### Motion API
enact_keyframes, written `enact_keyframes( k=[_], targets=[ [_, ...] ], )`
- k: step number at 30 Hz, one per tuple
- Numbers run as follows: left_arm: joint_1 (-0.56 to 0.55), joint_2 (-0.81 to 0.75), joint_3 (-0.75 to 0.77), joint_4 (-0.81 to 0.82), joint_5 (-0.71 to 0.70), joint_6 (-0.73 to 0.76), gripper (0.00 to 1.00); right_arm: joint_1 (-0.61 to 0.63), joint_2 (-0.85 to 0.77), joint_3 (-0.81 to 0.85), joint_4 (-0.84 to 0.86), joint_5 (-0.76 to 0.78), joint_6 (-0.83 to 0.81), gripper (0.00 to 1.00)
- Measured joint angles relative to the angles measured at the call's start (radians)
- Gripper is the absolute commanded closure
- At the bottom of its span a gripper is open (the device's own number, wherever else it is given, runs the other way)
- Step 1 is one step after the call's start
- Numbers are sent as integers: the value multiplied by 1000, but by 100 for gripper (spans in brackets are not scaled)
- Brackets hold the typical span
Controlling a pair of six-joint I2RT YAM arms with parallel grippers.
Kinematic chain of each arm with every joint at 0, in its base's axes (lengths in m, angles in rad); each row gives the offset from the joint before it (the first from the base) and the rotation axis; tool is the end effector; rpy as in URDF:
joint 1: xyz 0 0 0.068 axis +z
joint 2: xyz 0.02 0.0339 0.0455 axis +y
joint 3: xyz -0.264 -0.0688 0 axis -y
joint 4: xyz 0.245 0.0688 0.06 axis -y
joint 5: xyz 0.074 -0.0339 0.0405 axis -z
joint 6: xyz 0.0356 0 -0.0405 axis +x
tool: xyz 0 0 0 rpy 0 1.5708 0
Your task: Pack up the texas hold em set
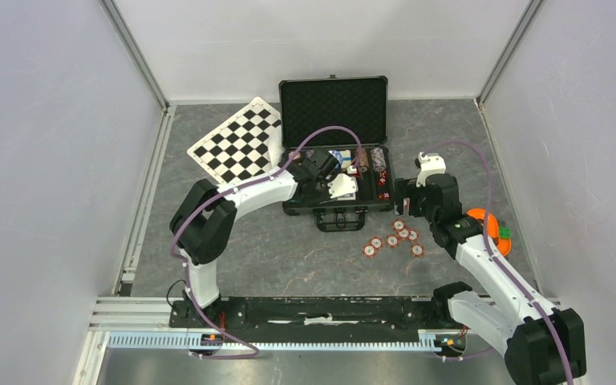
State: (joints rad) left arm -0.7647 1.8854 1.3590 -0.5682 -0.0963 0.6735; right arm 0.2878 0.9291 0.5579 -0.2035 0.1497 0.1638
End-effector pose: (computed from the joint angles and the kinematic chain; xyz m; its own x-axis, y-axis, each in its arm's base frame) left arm 0.2866 -0.2702 0.1961 -0.0913 0.9480 -0.3050 0.9138 0.2015 0.3527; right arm 0.1968 0.0527 0.2327 -0.5404 0.0082 -0.8413 -0.0735 0.9957 0.0569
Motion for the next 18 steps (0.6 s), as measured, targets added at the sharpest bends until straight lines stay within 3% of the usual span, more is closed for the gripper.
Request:
enact_keyframes(
  k=[5,18],
  targets=[
    [-10,0,-13,31,-37,-15,69,-2,2,-1,10,-19,0,2],
    [-17,-16,-47,76,-64,-35,65,-12,5,-6,23,-48,0,2]
  ],
)
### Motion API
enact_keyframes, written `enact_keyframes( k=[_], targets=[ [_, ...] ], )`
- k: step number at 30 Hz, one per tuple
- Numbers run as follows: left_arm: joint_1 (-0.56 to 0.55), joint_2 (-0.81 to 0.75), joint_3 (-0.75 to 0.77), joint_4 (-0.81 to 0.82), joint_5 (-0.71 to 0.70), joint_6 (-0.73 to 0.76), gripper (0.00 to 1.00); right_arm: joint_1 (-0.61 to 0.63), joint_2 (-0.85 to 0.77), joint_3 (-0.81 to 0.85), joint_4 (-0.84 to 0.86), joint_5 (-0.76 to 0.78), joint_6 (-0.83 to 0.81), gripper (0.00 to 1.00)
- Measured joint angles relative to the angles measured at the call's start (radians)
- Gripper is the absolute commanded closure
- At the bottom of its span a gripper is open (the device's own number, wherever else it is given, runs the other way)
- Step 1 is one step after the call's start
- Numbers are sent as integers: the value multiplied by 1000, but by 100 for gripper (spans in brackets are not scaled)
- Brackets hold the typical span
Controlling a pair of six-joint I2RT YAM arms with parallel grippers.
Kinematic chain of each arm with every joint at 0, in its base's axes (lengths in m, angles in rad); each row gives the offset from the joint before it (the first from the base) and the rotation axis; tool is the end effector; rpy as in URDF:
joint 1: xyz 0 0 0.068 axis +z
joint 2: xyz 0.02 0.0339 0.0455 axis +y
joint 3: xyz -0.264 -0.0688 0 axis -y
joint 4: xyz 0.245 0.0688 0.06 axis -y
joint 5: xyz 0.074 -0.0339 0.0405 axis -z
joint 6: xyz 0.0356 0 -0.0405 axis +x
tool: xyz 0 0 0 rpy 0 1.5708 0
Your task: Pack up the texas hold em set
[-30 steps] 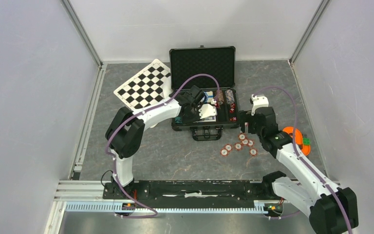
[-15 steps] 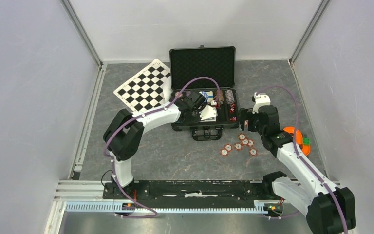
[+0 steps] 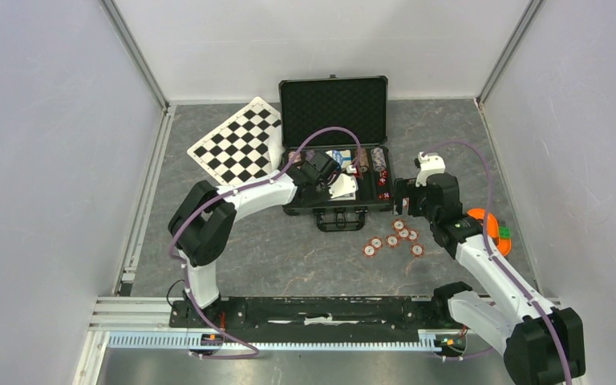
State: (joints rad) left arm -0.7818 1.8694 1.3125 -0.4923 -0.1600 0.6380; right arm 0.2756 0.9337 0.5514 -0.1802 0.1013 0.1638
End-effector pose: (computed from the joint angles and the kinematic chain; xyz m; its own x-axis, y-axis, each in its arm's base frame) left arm 0.2820 -0.2720 0.1926 -0.1135 0.9413 -0.3180 0.8799 0.2439 0.4077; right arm 0.1984 0.0524 0.2316 -0.5370 0.0167 -0.8434 -0.1022 0.9911 0.0847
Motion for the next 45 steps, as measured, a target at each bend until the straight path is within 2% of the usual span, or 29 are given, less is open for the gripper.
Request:
enact_keyframes(
  k=[5,13,14,23,26,29,30,36,45],
  targets=[
    [-10,-1,-6,16,-35,-30,72,-2,0,0,0,-15,0,2],
    [-17,-1,-7,24,-68,-58,68,-21,7,-8,4,11,20,2],
    [-19,-1,-7,24,-72,-59,68,-29,19,-8,7,19,29,5],
    [-26,-10,-27,47,-87,-68,65,-64,241,32,10,59,108,47],
    [-30,-17,-41,66,-98,-71,63,-85,275,48,31,46,122,78],
    [-34,-20,-50,77,-108,-72,61,-123,327,82,57,7,128,97],
    [-36,-20,-52,80,-111,-73,60,-133,352,99,61,-10,130,100],
    [-48,-21,-59,88,-141,-74,58,-147,491,164,112,-85,136,100],
    [-58,-24,-68,99,-165,-77,52,-147,596,181,121,-106,136,100]
  ],
)
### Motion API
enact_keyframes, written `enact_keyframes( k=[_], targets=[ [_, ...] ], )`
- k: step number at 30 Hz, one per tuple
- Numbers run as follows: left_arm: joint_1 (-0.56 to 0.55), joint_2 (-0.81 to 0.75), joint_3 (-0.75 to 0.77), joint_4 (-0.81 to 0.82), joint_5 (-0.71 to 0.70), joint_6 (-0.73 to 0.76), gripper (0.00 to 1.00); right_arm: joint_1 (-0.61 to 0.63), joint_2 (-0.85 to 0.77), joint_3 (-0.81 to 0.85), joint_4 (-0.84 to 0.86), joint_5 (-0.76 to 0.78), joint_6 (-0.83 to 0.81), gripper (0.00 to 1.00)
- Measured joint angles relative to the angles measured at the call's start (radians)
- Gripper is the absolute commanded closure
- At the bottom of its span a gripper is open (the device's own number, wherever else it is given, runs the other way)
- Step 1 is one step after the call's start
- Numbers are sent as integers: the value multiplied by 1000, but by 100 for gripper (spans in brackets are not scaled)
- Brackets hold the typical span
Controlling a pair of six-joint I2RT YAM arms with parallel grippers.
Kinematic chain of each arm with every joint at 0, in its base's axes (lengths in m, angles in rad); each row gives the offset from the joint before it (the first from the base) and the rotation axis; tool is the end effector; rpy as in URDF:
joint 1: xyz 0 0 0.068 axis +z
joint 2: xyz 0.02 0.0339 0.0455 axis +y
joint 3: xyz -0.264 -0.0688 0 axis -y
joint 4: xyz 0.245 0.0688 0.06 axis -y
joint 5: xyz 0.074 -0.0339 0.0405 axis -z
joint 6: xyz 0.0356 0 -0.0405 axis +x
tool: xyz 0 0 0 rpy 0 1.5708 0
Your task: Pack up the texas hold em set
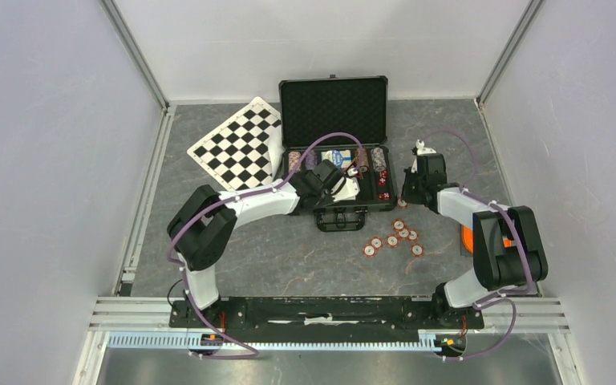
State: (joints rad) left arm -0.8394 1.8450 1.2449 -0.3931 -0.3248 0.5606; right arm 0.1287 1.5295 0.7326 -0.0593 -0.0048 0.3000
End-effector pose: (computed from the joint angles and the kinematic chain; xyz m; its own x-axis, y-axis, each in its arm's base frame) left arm 0.2665 -0.2800 0.1885 -0.1608 0.9336 -0.3203 0.7963 0.3144 0.5167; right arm 0.2926 0.0380 0.1612 -0.7545 0.2003 -0.6250 0.0958 0.9757 0.1971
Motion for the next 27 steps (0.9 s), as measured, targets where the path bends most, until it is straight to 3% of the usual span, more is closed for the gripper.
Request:
enact_keyframes(
  k=[3,18,27],
  targets=[
    [-6,-6,-1,-2,-16,0,49,0,-2,-12,13,0,2,100],
    [-1,-11,-2,90,-166,2,50,0,-190,-206,31,-22,3,100],
    [2,-12,-2,122,-209,9,55,0,-219,-146,-24,-23,2,100]
  ],
)
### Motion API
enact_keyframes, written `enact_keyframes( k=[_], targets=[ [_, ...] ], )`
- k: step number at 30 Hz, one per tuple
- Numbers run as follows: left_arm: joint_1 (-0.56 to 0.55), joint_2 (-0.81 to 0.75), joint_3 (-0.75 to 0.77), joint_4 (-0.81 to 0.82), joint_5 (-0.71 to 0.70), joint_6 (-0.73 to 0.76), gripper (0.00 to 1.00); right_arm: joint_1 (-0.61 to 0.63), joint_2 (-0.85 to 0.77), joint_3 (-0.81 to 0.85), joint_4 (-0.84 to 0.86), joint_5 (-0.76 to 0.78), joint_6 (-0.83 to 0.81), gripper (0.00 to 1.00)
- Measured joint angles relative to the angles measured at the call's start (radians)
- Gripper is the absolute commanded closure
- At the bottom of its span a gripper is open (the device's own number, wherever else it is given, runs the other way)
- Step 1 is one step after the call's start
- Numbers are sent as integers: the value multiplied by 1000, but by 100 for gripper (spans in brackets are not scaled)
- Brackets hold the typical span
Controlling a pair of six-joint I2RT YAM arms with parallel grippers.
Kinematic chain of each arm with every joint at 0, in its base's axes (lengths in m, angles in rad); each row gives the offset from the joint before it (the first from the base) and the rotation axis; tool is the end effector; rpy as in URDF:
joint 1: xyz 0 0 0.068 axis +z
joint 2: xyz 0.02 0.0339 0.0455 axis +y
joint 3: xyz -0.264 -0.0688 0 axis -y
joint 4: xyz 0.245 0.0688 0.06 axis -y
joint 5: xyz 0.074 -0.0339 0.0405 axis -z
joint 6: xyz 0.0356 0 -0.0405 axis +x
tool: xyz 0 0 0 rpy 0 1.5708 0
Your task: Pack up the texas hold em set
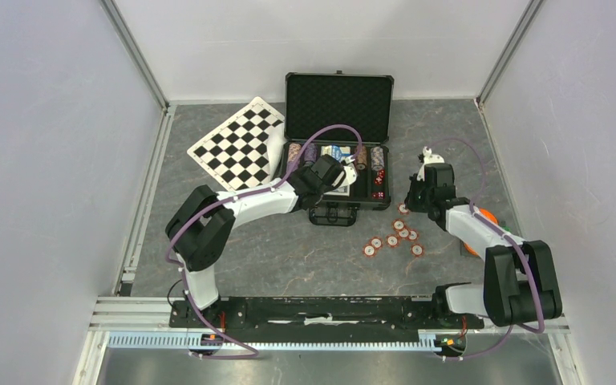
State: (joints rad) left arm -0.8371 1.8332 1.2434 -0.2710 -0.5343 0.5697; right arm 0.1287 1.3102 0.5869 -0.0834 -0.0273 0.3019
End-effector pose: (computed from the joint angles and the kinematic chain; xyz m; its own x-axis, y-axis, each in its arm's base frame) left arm 0.2771 -0.2802 0.2027 -0.2027 0.9181 -0.3406 0.6250 0.3891 0.6768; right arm 0.2490 0.0332 0.1723 -0.7274 0.2056 -0.6547 0.0725 0.9718 0.2245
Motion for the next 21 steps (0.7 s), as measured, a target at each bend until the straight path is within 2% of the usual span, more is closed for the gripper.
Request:
enact_keyframes(
  k=[11,21],
  targets=[
    [0,0,0,-16,40,0,67,-11,0,50,-4,-21,0,100],
    [-1,0,-2,-34,97,-3,69,-19,3,56,-10,-29,0,100]
  ],
)
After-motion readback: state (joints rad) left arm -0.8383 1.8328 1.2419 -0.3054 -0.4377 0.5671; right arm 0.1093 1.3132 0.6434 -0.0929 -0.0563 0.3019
